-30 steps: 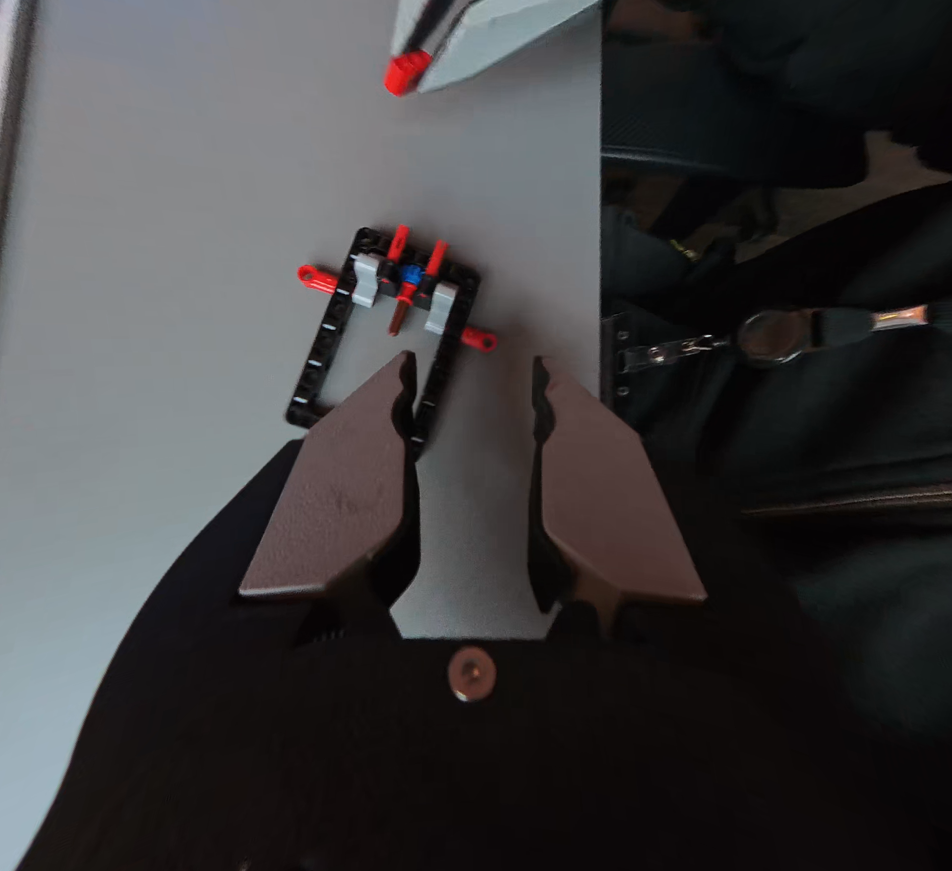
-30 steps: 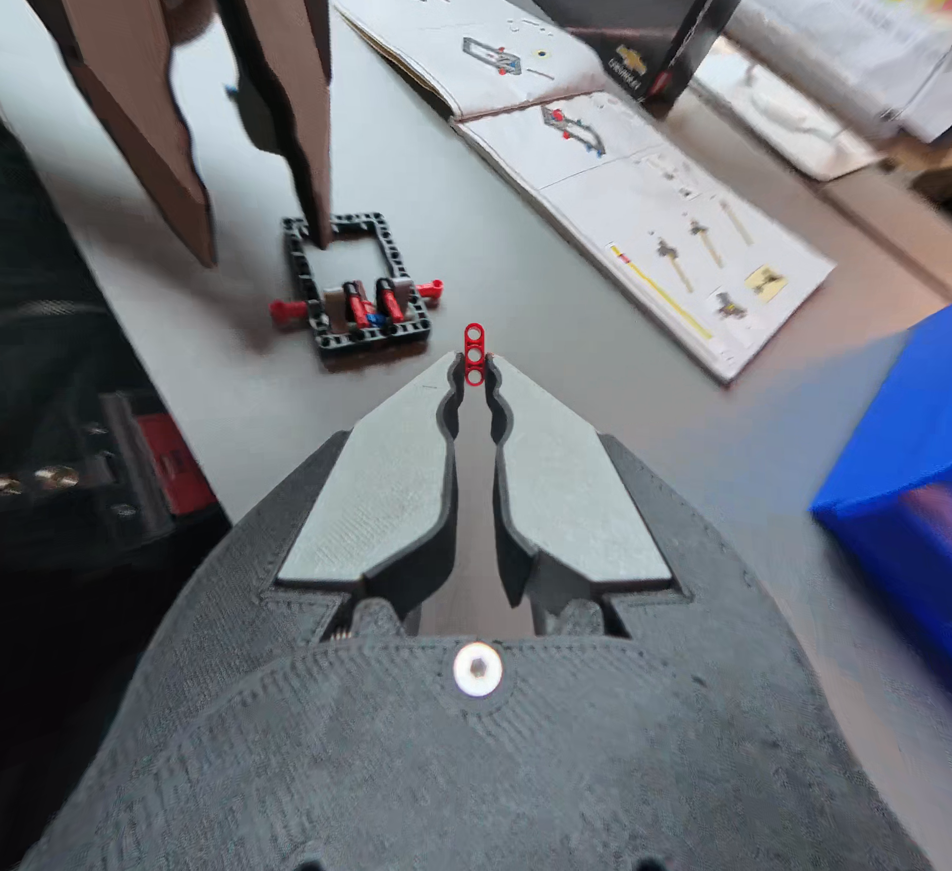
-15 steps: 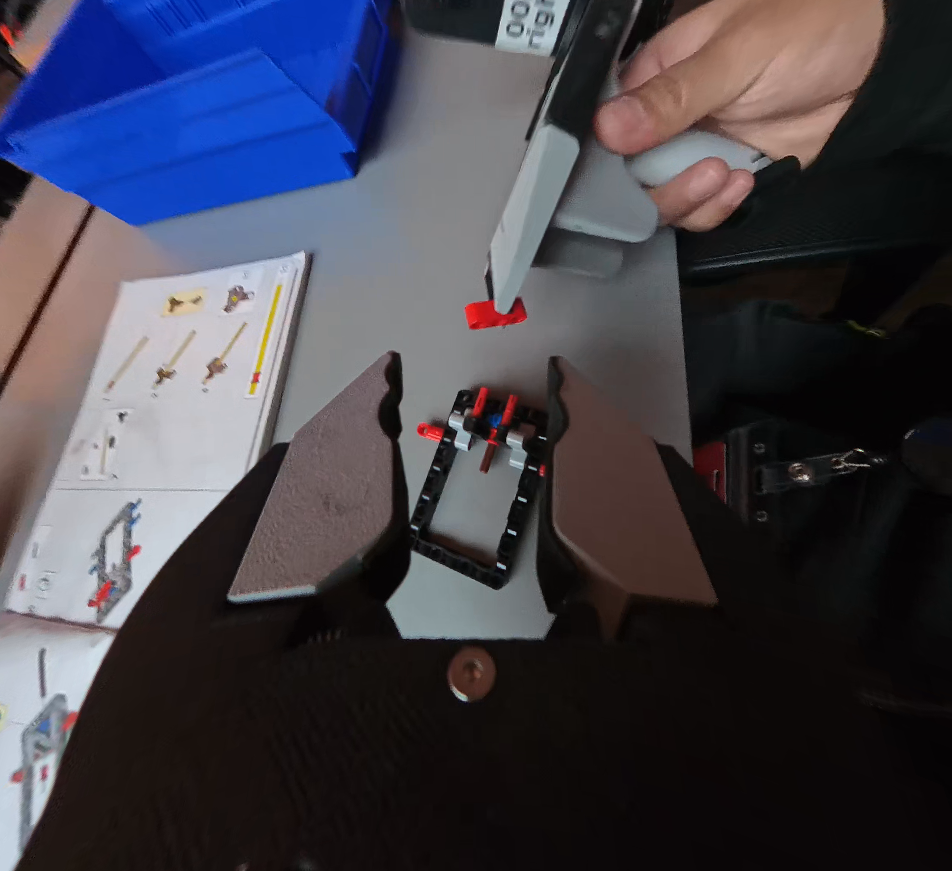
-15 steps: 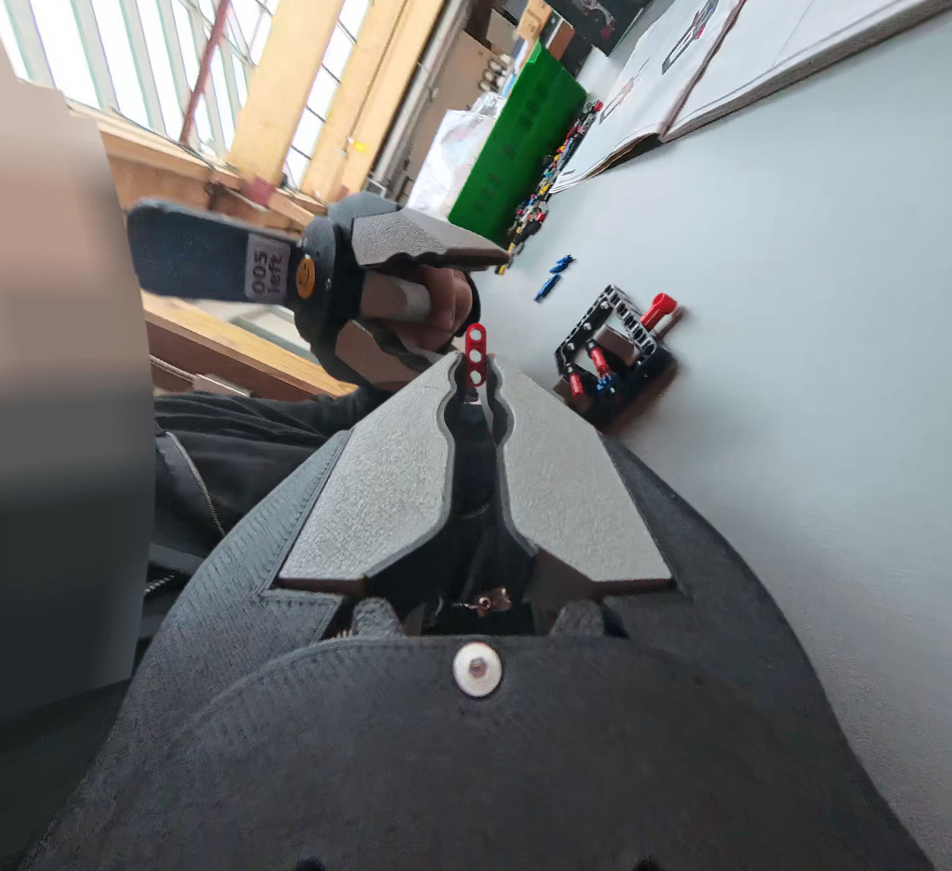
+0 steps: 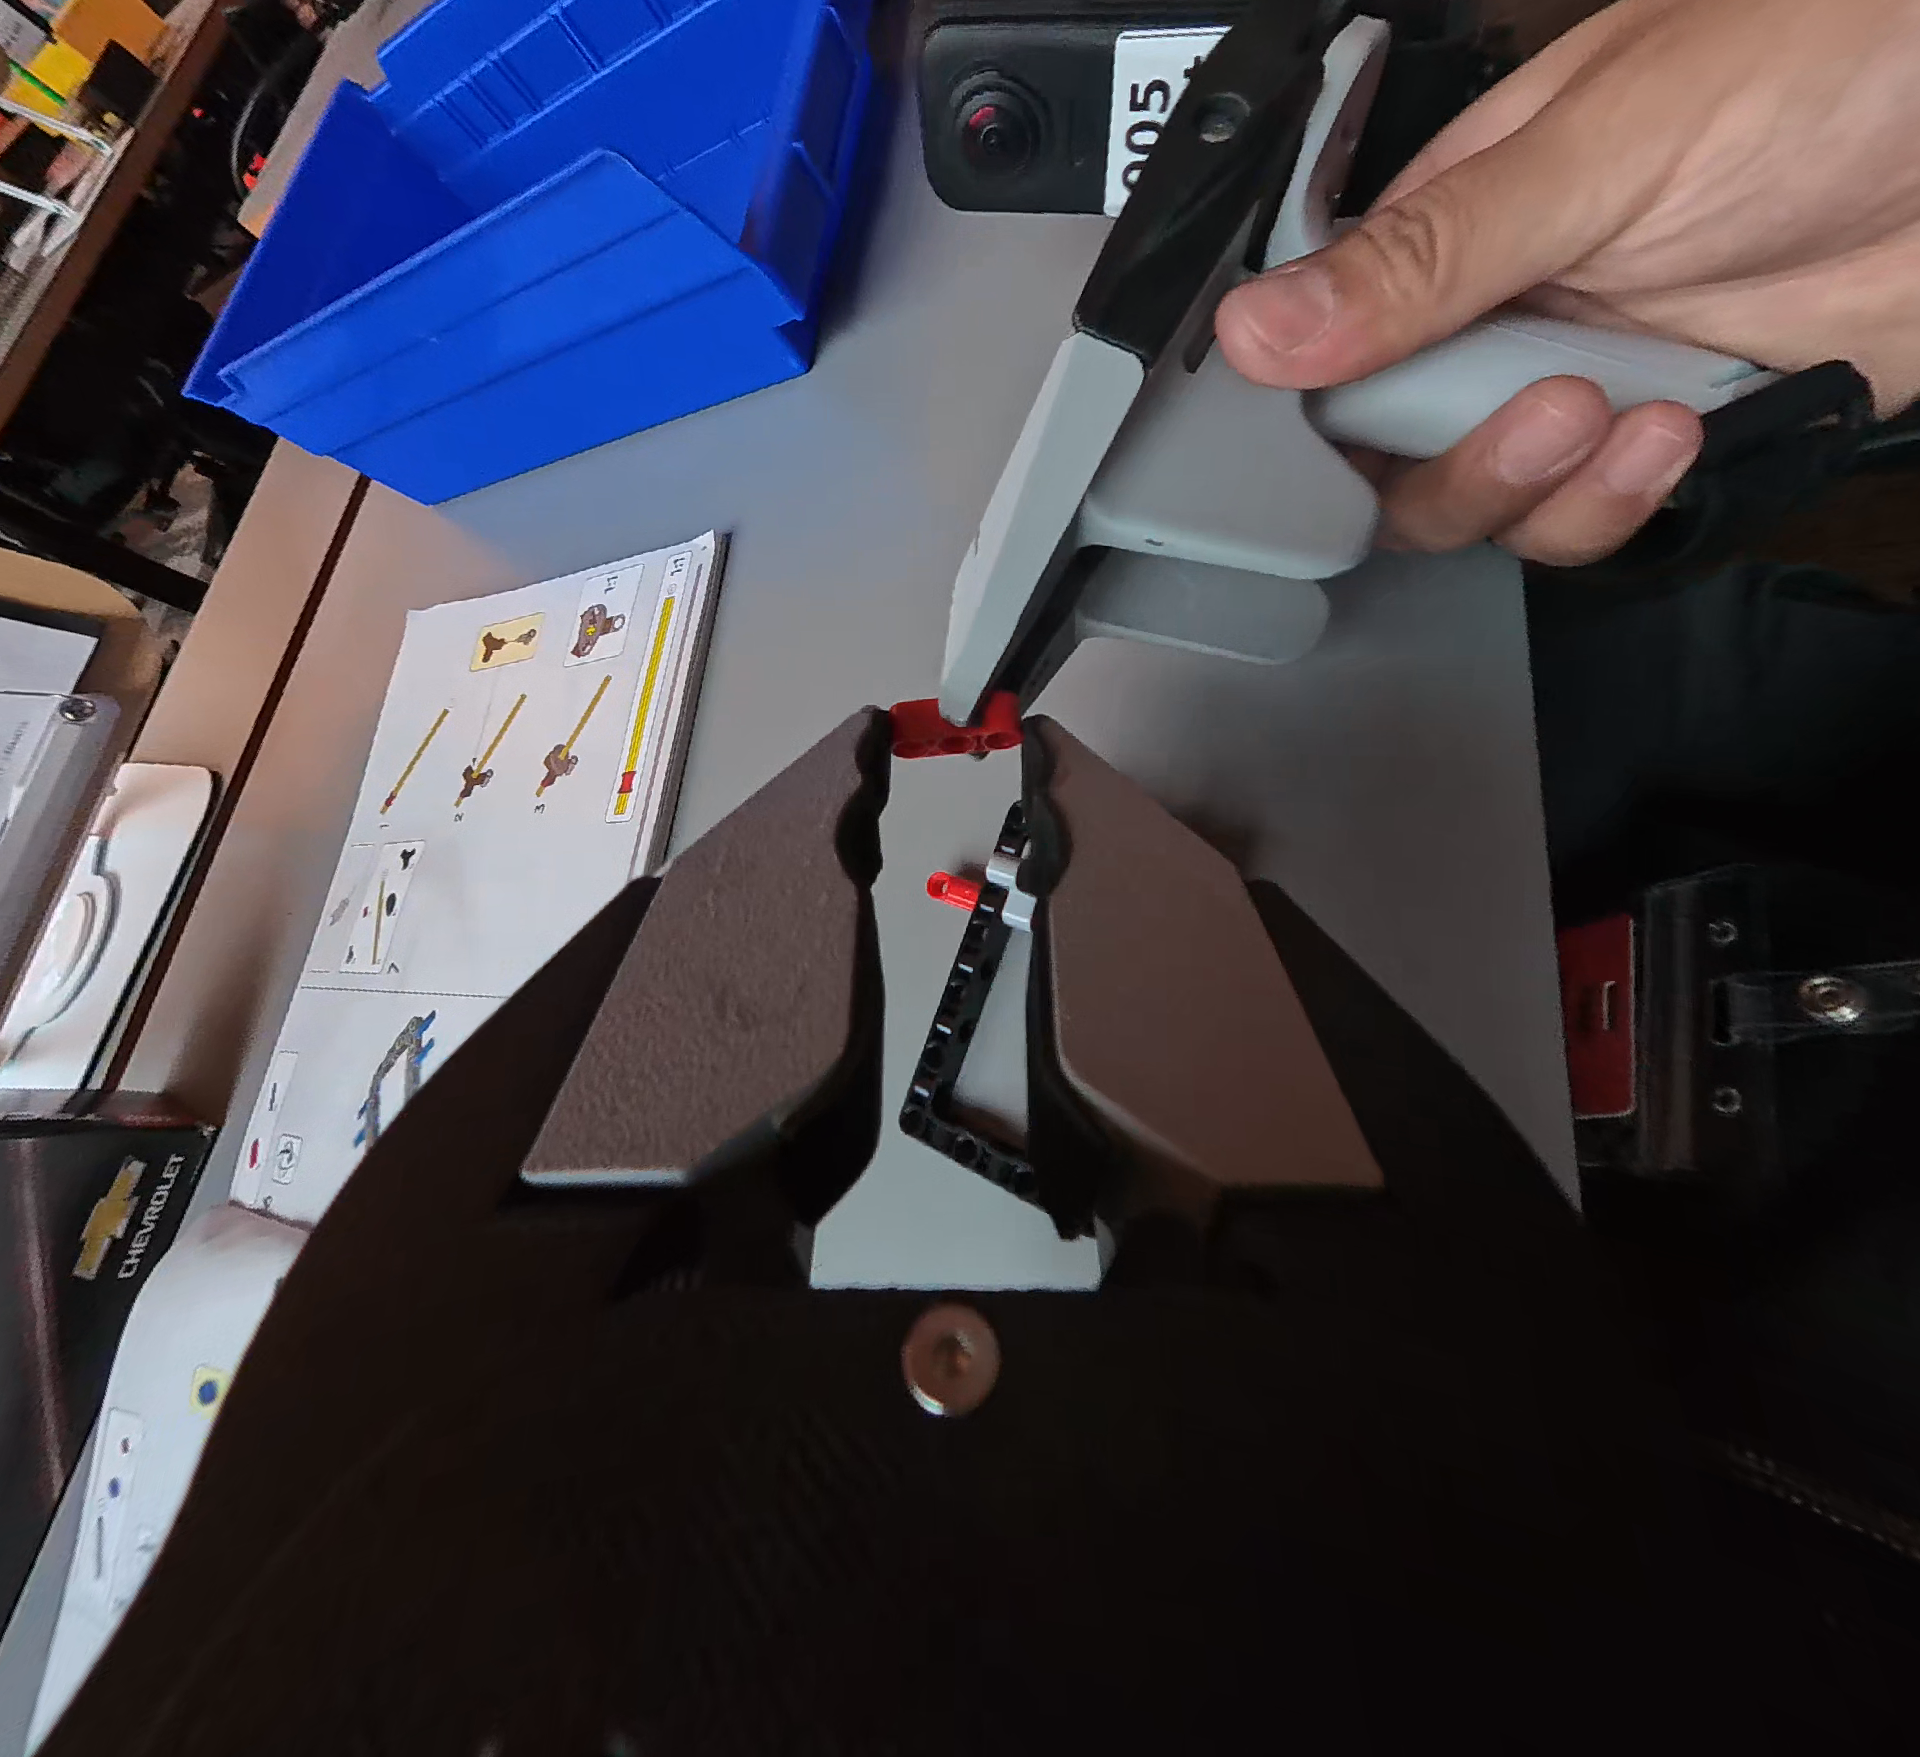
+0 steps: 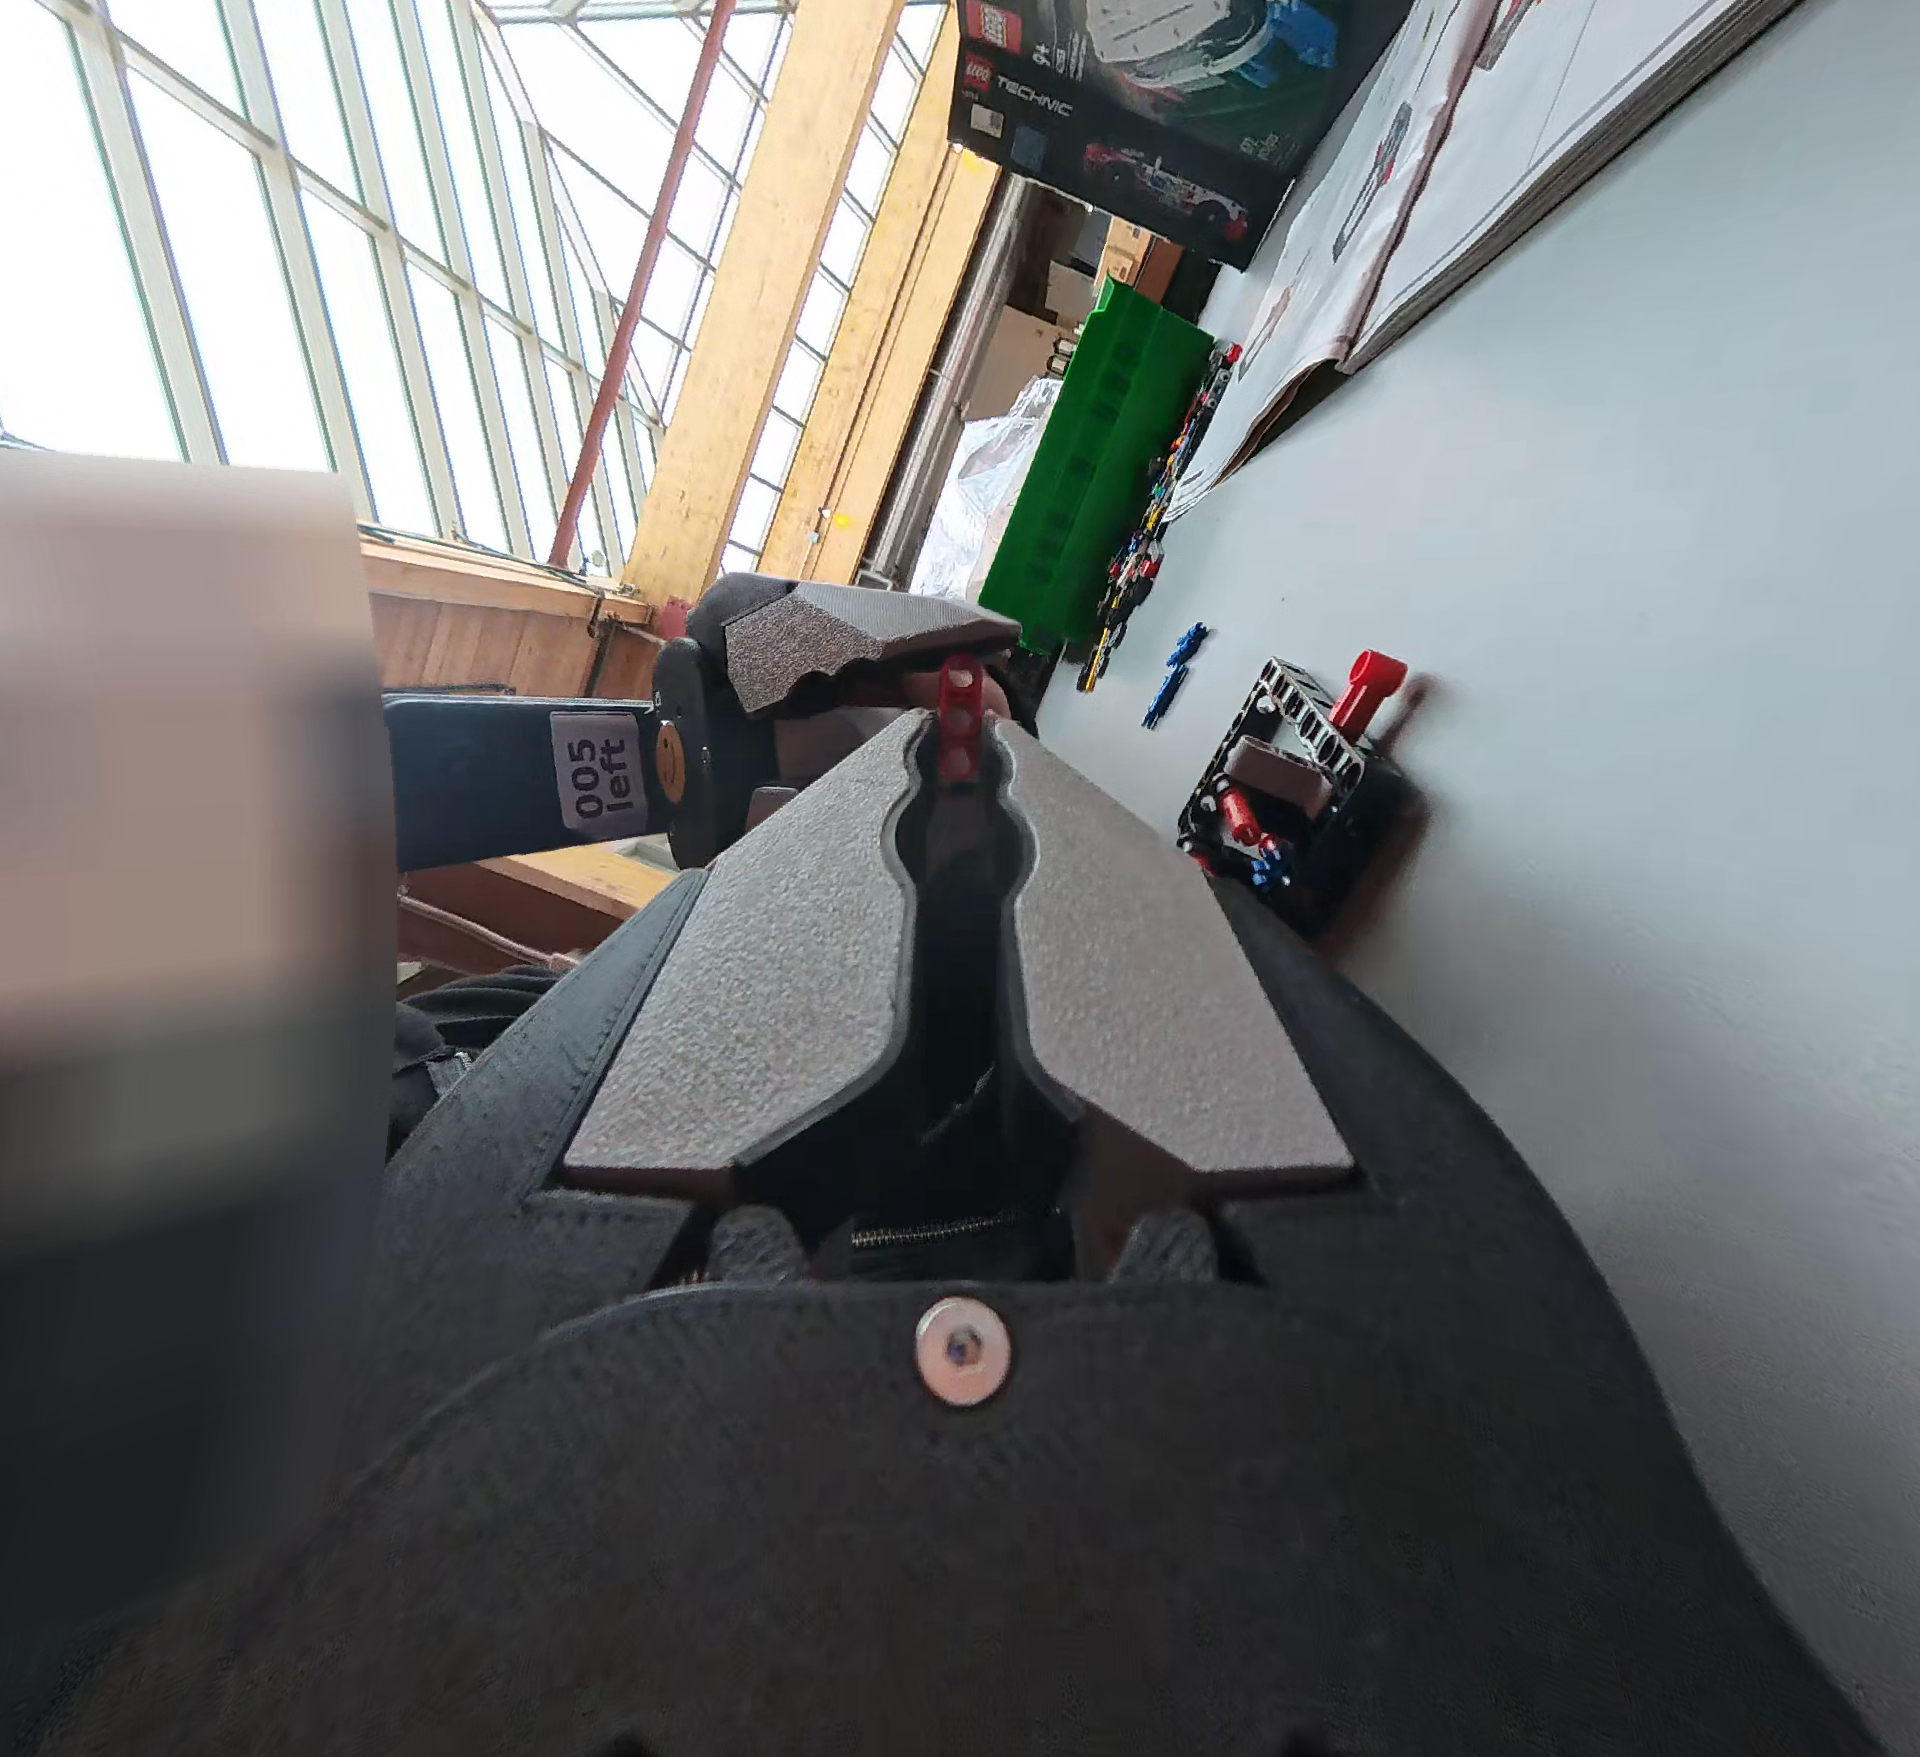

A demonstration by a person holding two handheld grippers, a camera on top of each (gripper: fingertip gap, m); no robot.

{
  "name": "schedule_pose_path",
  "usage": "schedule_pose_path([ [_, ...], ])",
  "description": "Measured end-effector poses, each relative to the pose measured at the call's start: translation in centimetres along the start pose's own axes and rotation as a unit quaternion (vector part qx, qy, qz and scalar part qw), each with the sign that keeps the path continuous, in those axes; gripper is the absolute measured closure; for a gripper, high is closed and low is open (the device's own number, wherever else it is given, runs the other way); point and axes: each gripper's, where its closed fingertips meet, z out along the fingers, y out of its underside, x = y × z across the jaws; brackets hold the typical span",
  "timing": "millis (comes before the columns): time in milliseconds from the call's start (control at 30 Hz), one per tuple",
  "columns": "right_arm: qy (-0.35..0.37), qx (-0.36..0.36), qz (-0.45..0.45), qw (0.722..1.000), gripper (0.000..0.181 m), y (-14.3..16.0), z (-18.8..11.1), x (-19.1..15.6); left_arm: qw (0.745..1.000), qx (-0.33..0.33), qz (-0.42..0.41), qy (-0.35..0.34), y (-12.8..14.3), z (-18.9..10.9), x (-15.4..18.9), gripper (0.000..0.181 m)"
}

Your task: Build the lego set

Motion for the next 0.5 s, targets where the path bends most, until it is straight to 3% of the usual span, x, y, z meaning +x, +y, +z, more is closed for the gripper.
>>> schedule_pose_path([
  [200, -0.008, -0.009, -0.021, 1.000, 0.176, 0.0, 0.2, -0.5, 0.998, 0.041, 0.005, 0.037, -0.3, -0.4, 0.2, 0.158],
  [333, -0.017, -0.059, -0.148, 0.987, 0.170, 0.4, -0.2, -1.9, 0.990, 0.095, -0.007, 0.103, -0.7, -1.4, 0.7, 0.159],
  [400, -0.007, -0.111, -0.261, 0.959, 0.175, 1.2, -0.7, -2.5, 0.984, 0.114, -0.027, 0.137, -0.7, -1.8, 0.9, 0.159],
  [500, 0.075, -0.166, -0.422, 0.888, 0.172, 1.1, -1.3, -1.2, 0.974, 0.124, -0.045, 0.186, -0.5, -2.1, 1.3, 0.158],
])
